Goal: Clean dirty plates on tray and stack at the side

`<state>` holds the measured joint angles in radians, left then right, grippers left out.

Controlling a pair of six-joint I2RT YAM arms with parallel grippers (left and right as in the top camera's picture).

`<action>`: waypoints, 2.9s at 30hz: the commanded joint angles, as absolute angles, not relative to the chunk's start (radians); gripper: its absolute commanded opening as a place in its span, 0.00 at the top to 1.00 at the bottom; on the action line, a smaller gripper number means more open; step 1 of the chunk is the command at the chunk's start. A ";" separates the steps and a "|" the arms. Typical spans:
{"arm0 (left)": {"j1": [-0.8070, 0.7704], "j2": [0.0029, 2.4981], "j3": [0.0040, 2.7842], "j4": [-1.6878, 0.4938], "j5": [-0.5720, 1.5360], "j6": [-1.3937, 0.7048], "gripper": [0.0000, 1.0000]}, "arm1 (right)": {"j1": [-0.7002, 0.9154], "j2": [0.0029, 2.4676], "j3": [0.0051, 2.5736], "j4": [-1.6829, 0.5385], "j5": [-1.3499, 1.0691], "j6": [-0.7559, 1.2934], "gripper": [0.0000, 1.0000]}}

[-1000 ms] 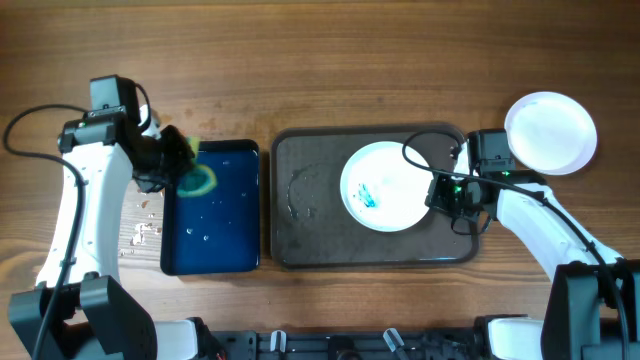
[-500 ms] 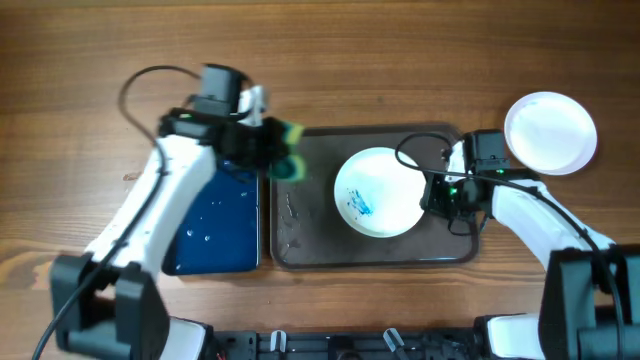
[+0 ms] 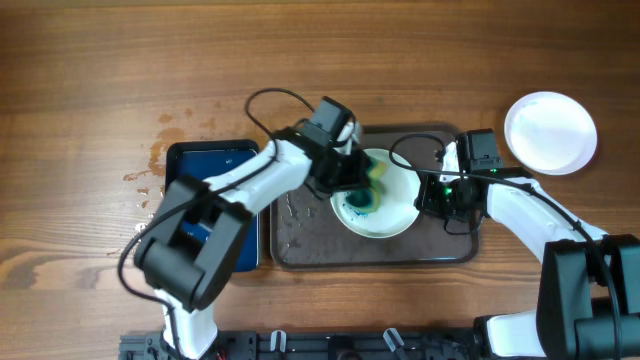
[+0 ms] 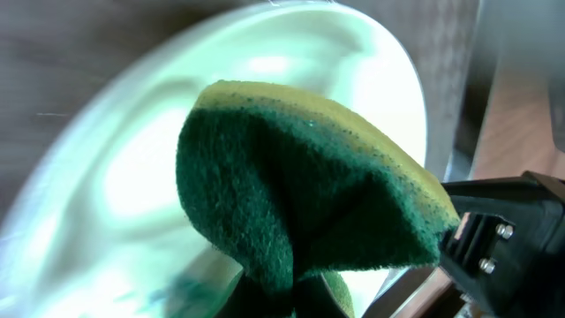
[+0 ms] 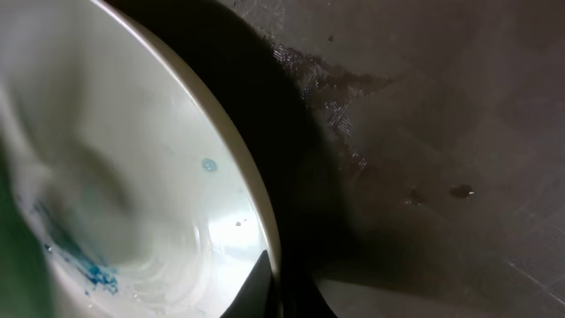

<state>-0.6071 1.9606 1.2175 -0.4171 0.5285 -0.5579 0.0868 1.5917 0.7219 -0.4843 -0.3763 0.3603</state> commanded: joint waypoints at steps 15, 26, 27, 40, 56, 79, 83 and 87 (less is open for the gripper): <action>-0.631 2.087 1.230 -0.624 0.340 -0.801 0.96 | 0.094 1.613 0.713 -0.505 -0.386 0.370 0.96; -0.452 2.087 1.230 -0.723 0.281 -0.736 0.96 | 0.094 1.613 0.713 -0.509 -0.386 0.378 0.96; -0.459 2.087 1.231 -0.722 0.296 -0.732 0.96 | 0.094 1.613 0.713 -0.509 -0.386 0.378 0.96; -0.704 2.088 1.231 -0.455 0.505 -0.659 0.96 | 0.094 1.613 0.713 -0.524 -0.386 0.373 0.96; -0.712 2.141 1.231 -0.440 0.516 -0.742 0.96 | 0.094 1.613 0.713 -0.542 -0.386 0.366 0.96; -0.606 2.141 1.231 -0.469 0.656 -0.584 0.96 | 0.094 1.613 0.713 -0.541 -0.386 0.368 0.96; -0.682 2.141 1.231 -0.405 0.677 -0.638 0.96 | 0.094 1.613 0.713 -0.551 -0.386 0.368 0.96; -0.738 2.141 1.231 -0.370 0.681 -0.667 0.96 | 0.094 1.613 0.713 -0.551 -0.386 0.369 0.96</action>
